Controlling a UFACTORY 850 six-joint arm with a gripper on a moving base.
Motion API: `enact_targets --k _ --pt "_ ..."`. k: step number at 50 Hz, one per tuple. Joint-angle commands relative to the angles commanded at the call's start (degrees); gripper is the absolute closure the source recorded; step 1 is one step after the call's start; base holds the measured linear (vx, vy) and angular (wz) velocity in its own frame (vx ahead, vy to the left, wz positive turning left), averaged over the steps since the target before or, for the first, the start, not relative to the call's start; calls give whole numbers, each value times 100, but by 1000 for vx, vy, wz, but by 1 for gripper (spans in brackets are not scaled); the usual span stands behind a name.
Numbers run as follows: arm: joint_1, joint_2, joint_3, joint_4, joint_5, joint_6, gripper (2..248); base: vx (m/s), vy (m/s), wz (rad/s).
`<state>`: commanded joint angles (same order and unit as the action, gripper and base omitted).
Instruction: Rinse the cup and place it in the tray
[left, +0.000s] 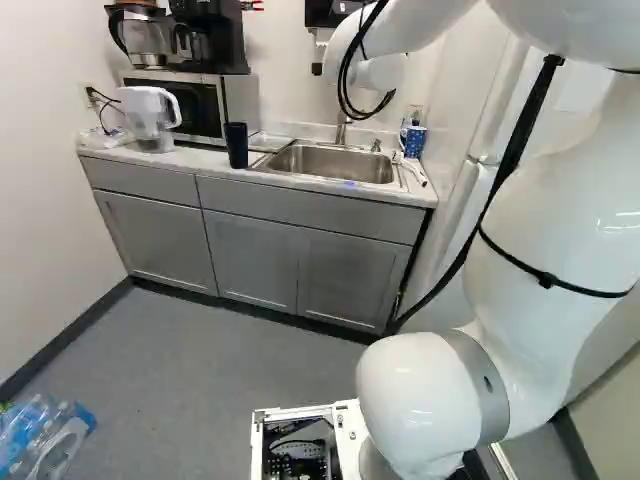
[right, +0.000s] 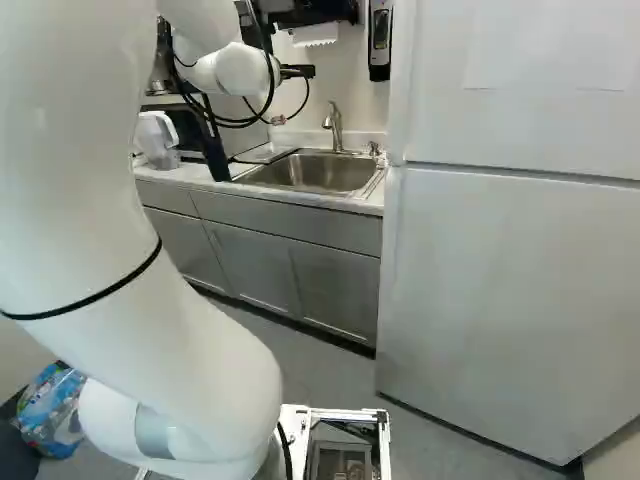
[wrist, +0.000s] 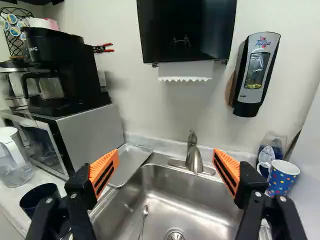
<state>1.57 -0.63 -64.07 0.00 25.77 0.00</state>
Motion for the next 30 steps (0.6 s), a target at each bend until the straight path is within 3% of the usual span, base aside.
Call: enact_targets --k 30 --pt "0 0 0 0 0 0 3 128 48 -12"
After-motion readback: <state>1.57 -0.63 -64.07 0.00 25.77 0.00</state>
